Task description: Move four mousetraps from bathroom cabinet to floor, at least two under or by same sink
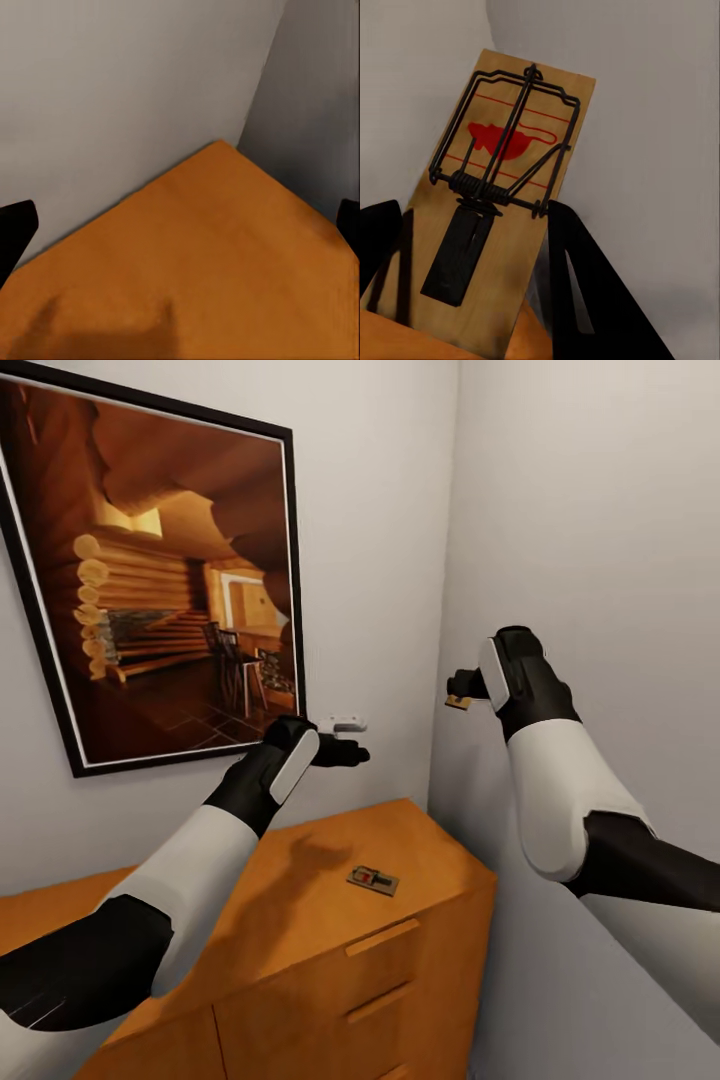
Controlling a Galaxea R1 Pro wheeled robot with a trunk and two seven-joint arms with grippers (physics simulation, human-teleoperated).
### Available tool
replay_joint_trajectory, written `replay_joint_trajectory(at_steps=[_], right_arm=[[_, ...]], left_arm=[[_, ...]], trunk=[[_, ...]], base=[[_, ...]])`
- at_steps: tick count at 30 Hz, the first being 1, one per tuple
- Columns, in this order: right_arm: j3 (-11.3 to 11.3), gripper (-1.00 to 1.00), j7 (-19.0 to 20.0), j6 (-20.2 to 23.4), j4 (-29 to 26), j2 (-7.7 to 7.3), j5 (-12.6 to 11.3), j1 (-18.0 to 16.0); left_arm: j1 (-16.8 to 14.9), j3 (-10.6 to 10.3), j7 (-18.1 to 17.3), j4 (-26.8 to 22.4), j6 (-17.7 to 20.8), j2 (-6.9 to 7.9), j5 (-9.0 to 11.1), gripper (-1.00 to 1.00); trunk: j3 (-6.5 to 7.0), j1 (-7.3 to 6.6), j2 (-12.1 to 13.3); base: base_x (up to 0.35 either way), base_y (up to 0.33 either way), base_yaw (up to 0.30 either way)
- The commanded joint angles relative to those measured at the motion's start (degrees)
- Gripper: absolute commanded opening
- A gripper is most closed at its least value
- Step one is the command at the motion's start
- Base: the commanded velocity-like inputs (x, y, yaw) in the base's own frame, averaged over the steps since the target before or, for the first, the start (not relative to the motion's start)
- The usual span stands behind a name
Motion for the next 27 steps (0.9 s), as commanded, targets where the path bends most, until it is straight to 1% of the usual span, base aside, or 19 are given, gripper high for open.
replay_joint_trajectory(at_steps=[1,3,5,9,12,15,16,17,18,19,21,24,27], right_arm=[[0.01,-1.00,0.14,0.30,-0.44,0.76,0.69,-0.06],[0.55,-1.00,0.31,0.30,-1.49,2.19,0.11,-0.06],[0.78,-1.00,0.38,0.30,-2.23,2.19,-0.16,-0.06],[1.08,-1.00,0.83,0.30,-4.23,2.19,-0.48,-0.06],[1.19,-1.00,2.12,0.30,-5.28,2.19,-0.80,-0.06],[1.66,-1.00,4.43,0.30,-5.79,2.19,-2.28,-0.06],[4.69,-1.00,6.23,0.30,-5.95,2.19,-3.69,-0.06],[5.55,-1.00,6.60,0.30,-5.99,2.19,-3.99,-0.06],[7.27,-1.00,7.42,0.30,-6.04,2.19,-4.66,-0.06],[8.09,-1.00,7.85,0.30,-6.04,2.19,-4.99,-0.06],[10.76,-1.00,9.34,0.30,-6.09,2.19,-5.98,-0.06],[12.06,-1.00,10.11,0.30,-6.11,2.19,-6.41,-0.06],[12.59,-1.00,10.46,0.30,-6.12,2.19,-6.61,-0.06]], left_arm=[[-0.04,-0.09,0.57,-0.06,0.18,0.00,0.63,1.00],[0.01,-0.17,0.57,-0.01,-0.22,0.00,0.66,1.00],[0.03,-0.21,0.59,0.02,-0.98,0.00,0.71,1.00],[0.05,-0.29,0.70,0.25,-3.48,0.00,0.78,1.00],[0.07,-0.32,0.73,0.63,-4.51,0.00,0.80,1.00],[0.11,-0.39,0.74,1.12,-5.00,0.00,0.77,1.00],[0.14,-0.41,0.75,1.46,-5.16,0.00,0.75,1.00],[0.12,-0.41,0.75,1.51,-5.18,0.00,0.75,1.00],[0.13,-0.42,0.75,1.58,-5.20,0.00,0.75,1.00],[0.14,-0.42,0.77,1.60,-5.21,0.00,0.75,1.00],[0.14,-0.42,0.83,1.68,-5.18,0.00,0.77,1.00],[0.15,-0.42,0.92,1.79,-5.05,0.00,0.81,1.00],[0.15,-0.42,1.04,2.27,-4.91,0.00,0.73,1.00]], trunk=[[0.14,-0.22,0.38],[0.57,-0.66,1.18],[1.00,-1.10,1.98],[1.14,-1.10,1.98],[1.24,-1.10,1.98],[1.35,-1.10,1.98],[1.38,-1.10,1.98],[1.42,-1.10,1.98],[1.46,-1.10,1.98],[1.50,-1.10,1.98],[1.55,-1.10,1.98],[1.59,-1.10,1.98],[1.61,-1.10,1.98]], base=[[0.000,0.000,-0.253],[0.000,0.000,-0.252],[0.000,0.000,-0.252],[0.000,0.000,-0.251],[0.000,0.000,-0.246],[0.000,0.000,-0.235],[0.000,0.000,-0.225],[0.000,0.000,-0.224],[0.000,0.000,-0.223],[0.000,0.000,-0.223],[0.000,0.000,-0.148],[0.000,0.000,-0.071],[0.000,0.000,-0.029]])
